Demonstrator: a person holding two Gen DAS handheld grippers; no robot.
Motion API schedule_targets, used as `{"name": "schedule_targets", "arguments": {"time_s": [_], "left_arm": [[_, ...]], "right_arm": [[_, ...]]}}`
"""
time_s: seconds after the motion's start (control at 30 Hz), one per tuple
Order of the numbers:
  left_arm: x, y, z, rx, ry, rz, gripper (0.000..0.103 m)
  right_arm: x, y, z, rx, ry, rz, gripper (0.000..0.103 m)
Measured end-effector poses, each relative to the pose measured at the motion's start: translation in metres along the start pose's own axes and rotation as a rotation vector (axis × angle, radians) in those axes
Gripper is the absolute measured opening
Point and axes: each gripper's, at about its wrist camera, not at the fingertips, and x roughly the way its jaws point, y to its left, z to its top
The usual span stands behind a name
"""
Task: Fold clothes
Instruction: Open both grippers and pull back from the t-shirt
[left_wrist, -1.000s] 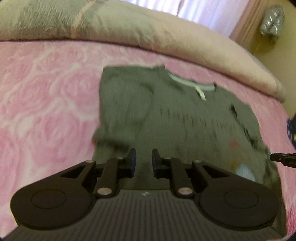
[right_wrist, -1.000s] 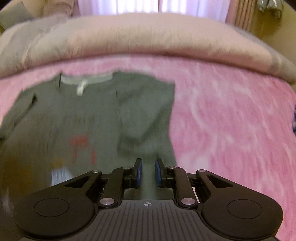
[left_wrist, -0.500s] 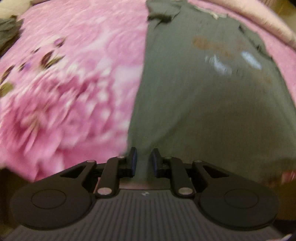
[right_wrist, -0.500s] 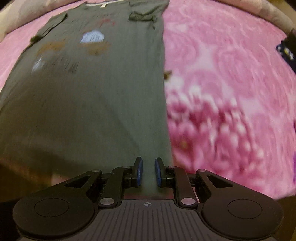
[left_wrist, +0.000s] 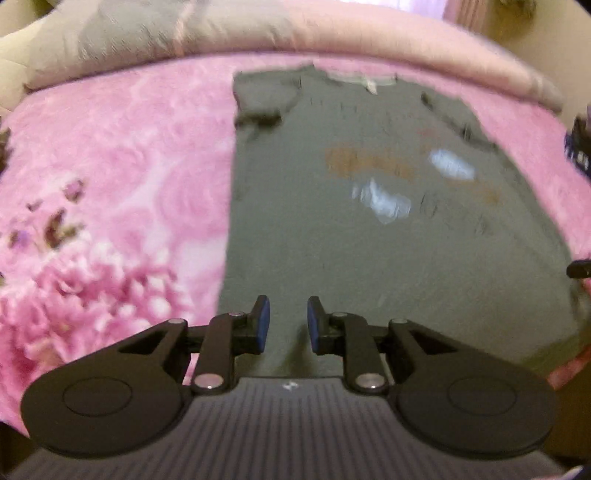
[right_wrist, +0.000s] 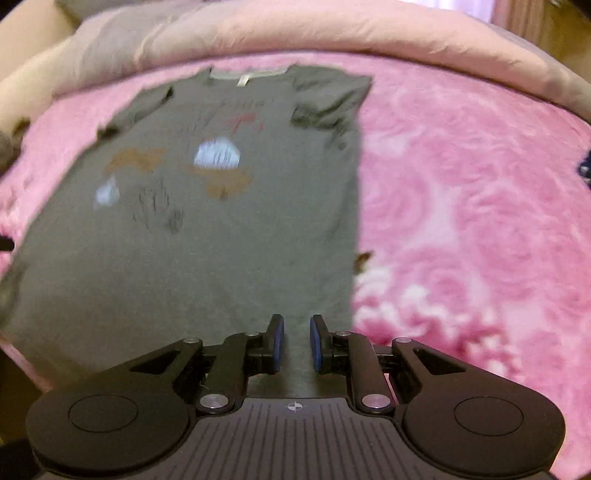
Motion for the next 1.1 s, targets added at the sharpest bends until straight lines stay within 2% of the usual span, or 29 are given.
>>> {"name": "schedule_targets", "arguments": {"time_s": [0.03,0.13,0.3,0.4,0.5,0.57,0.63,0.67,0.7,0.73,0.83,0.9,1.03,1.07,1.1], "left_arm": [[0.004,0.003,-0.011,0.004,0.010,-0.005,0.017],[-0.005,0.009,-0.041,0.012,-0.051,-0.018,0.018],[-0.013,0.014,-0.070,0.037,-0.171,-0.035,0.018],[-0.018,0.014,-0.086,0.056,-0.242,-0.040,0.018],[-0.031,0.017,-0.102,0.065,-0.284,-0.060,0.018],[-0.049,0.021,-0.104,0.077,-0.278,-0.091,0.020],[-0.066,0.025,-0.107,0.089,-0.271,-0.122,0.027],[-0.074,0.029,-0.107,0.092,-0.285,-0.125,0.033],[-0.081,0.033,-0.106,0.094,-0.310,-0.120,0.036],[-0.087,0.039,-0.105,0.084,-0.324,-0.120,0.036],[-0.090,0.059,-0.099,-0.007,-0.316,-0.166,0.036],[-0.085,0.071,-0.096,-0.070,-0.299,-0.209,0.036],[-0.064,0.092,-0.089,-0.180,-0.254,-0.297,0.036],[-0.058,0.096,-0.087,-0.208,-0.241,-0.320,0.036],[-0.052,0.102,-0.085,-0.235,-0.225,-0.342,0.036]], "right_arm": [[0.003,0.005,-0.010,-0.018,-0.007,-0.010,0.017],[-0.008,0.015,-0.044,-0.075,-0.069,-0.041,0.017],[-0.019,0.015,-0.068,-0.031,-0.138,-0.044,0.017],[-0.024,0.017,-0.084,0.001,-0.216,-0.057,0.017],[-0.037,0.023,-0.103,0.043,-0.273,-0.084,0.017],[-0.046,0.025,-0.109,0.087,-0.270,-0.090,0.017],[-0.061,0.022,-0.106,0.156,-0.215,-0.049,0.018],[-0.069,0.018,-0.106,0.171,-0.214,-0.010,0.038],[-0.078,0.014,-0.107,0.184,-0.242,0.019,0.082],[-0.087,0.009,-0.108,0.203,-0.274,0.046,0.091],[-0.104,-0.013,-0.111,0.325,-0.326,0.113,0.091],[-0.108,-0.029,-0.112,0.388,-0.341,0.196,0.090],[-0.100,-0.056,-0.106,0.447,-0.313,0.287,0.090],[-0.094,-0.062,-0.105,0.460,-0.301,0.310,0.089],[-0.087,-0.068,-0.103,0.478,-0.285,0.339,0.079]]}}
